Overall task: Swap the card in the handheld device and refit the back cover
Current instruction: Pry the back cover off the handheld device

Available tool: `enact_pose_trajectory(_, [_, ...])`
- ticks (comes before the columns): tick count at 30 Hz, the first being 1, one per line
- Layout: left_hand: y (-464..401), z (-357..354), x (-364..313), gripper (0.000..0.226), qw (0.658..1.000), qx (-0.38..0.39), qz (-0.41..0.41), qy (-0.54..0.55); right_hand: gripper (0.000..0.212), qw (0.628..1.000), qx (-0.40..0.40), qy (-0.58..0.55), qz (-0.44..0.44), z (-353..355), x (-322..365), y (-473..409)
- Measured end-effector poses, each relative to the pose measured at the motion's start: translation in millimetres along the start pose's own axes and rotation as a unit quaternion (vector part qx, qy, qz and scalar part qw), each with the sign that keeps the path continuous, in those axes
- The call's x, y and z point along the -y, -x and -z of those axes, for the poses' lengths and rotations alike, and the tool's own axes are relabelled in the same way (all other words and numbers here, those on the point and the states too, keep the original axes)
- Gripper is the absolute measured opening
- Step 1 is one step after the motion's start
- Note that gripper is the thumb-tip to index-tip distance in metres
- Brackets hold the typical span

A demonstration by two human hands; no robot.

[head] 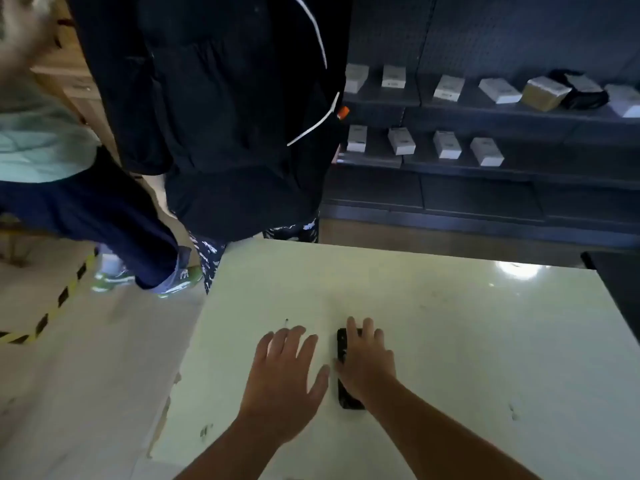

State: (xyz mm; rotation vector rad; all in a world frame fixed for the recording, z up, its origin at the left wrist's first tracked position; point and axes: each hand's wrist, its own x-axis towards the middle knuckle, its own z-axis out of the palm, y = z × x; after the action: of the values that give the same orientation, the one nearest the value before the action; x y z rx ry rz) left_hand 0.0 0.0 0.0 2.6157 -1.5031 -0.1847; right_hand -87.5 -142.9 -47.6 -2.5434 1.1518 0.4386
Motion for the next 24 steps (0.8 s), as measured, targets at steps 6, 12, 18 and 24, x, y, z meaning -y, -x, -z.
enact_pose_trajectory(6, [4,-37,9,0.048,1.0,-0.009,-0.017,0.015,0.081,0.999,0.013,0.021,-0.04,-41,6,-23])
enact_pose_trajectory(12, [19,-50,18,0.048,1.0,-0.003,-0.021,0.011,0.068,0.998,0.013,0.033,-0.049,-38,9,-27])
enact_pose_trajectory(18, [33,-51,14,0.043,0.999,-0.026,-0.037,0.014,0.065,0.999,0.005,0.013,-0.029,15,12,2])
enact_pose_trajectory(24, [46,-53,12,0.043,0.999,-0.022,0.014,0.042,0.061,0.998,-0.06,0.025,0.02,106,26,65])
